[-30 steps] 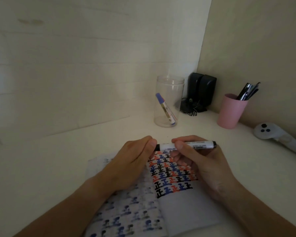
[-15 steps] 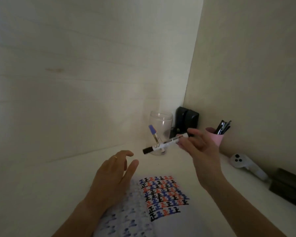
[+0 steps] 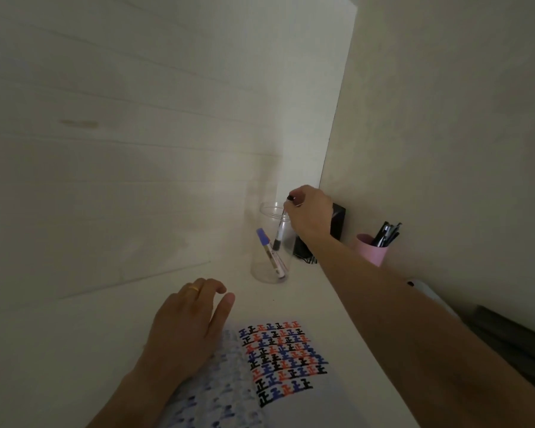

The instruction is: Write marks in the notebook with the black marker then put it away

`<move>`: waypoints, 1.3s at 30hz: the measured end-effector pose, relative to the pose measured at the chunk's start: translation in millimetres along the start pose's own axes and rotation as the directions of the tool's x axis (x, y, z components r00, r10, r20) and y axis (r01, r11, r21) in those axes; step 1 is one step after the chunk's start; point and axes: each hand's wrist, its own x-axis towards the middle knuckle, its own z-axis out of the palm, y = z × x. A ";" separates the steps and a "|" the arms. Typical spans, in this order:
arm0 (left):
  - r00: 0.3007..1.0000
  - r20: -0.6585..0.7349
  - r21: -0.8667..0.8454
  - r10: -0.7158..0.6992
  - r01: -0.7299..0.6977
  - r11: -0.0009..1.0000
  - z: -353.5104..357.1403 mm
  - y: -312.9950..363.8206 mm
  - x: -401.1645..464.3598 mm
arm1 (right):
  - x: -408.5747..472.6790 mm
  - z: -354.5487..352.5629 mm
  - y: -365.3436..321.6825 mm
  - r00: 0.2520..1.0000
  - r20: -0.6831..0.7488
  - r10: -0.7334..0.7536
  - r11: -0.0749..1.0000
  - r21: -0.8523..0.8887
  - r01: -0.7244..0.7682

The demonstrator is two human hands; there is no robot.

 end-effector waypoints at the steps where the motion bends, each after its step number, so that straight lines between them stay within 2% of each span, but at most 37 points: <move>1: 1.000 -0.010 0.000 -0.005 0.005 1.000 0.6 0.2 0.9 | 0.0 3.8 2.3 1.000 0.023 0.011 0.999 -0.040 -0.010; 4: 1.000 0.011 0.023 0.010 -0.010 1.000 3.0 0.7 2.8 | -1.6 9.3 6.1 0.996 0.073 0.045 0.993 -0.111 -0.037; 8: 0.995 0.089 0.068 0.037 -0.043 0.997 4.8 -2.1 2.9 | -9.2 4.7 7.6 0.992 0.098 0.085 0.995 -0.069 -0.079; 13: 0.999 0.048 0.010 -0.010 0.009 1.000 -1.1 -3.3 5.7 | -42.0 -18.9 5.3 0.989 0.144 -0.016 0.996 -0.081 0.028; 18: 0.999 0.043 0.056 0.008 -0.010 0.998 -21.1 16.4 -1.9 | -108.9 -66.8 6.3 0.961 0.274 -0.044 0.996 -0.060 0.062; 25: 0.979 0.204 0.043 -0.013 0.004 0.999 -58.7 40.3 -63.4 | -228.7 -128.8 42.5 0.873 0.483 0.068 0.975 -0.218 0.045; 28: 0.959 0.278 0.077 -0.047 0.027 0.997 -61.1 38.8 -88.4 | -259.0 -131.9 54.6 0.859 0.493 0.139 0.961 -0.276 0.003; 30: 0.954 0.297 0.082 -0.039 0.015 0.997 -52.4 38.1 -103.3 | -273.0 -128.2 59.7 0.861 0.495 0.114 0.942 -0.330 0.065; 33: 0.967 0.249 0.084 -0.057 0.038 0.996 -40.8 40.8 -115.6 | -283.1 -121.7 62.9 0.878 0.475 0.061 0.904 -0.399 0.153; 36: 0.973 0.200 0.048 -0.116 0.108 0.993 -40.4 41.8 -114.0 | -284.8 -118.6 62.0 0.906 0.422 0.028 0.896 -0.413 0.164; 39: 0.977 0.189 0.047 -0.103 0.095 0.994 -40.7 40.8 -114.5 | -284.5 -117.9 64.3 0.909 0.415 0.025 0.891 -0.422 0.168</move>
